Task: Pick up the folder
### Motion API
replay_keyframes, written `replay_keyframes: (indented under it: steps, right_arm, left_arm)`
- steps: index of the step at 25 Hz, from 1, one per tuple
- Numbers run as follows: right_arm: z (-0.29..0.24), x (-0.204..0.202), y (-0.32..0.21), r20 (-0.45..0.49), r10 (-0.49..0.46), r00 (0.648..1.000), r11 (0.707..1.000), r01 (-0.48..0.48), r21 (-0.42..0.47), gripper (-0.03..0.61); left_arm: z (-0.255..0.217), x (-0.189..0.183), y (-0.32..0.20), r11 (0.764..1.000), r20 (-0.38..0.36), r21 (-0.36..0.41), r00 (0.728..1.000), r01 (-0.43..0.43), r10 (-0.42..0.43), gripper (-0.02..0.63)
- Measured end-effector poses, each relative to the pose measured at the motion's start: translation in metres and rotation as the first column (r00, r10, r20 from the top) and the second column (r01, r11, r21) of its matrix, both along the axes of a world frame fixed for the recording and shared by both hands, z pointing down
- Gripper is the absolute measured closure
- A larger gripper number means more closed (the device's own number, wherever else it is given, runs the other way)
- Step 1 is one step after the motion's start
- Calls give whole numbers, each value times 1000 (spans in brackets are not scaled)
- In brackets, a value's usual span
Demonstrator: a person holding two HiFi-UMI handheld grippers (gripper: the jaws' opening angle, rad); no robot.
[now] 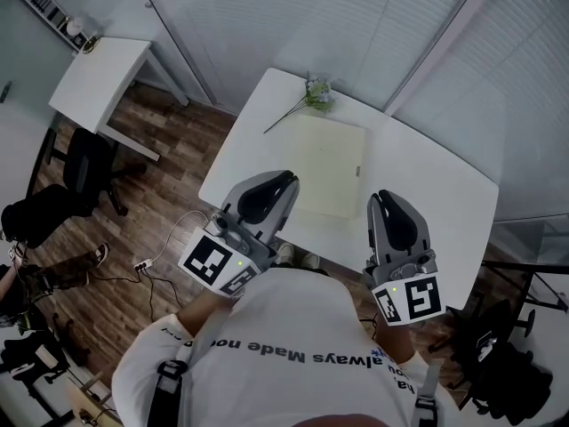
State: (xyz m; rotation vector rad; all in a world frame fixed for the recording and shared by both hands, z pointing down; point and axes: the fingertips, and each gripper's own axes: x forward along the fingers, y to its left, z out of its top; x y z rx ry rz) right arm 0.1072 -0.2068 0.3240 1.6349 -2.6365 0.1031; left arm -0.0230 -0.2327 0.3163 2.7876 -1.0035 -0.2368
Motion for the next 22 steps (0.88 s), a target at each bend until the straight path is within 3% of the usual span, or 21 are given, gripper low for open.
replay_keyframes:
  steps: [11, 22]
  right_arm:
    - [34, 9, -10, 8, 12, 1000, 999, -12, -51, 505]
    - [103, 21, -28, -6, 56, 998, 986, -56, -156, 459]
  left_arm:
    - [37, 5, -12, 997, 35, -83, 999, 2, 1, 525]
    - [100, 3, -33, 979, 53, -202, 999, 22, -11, 470]
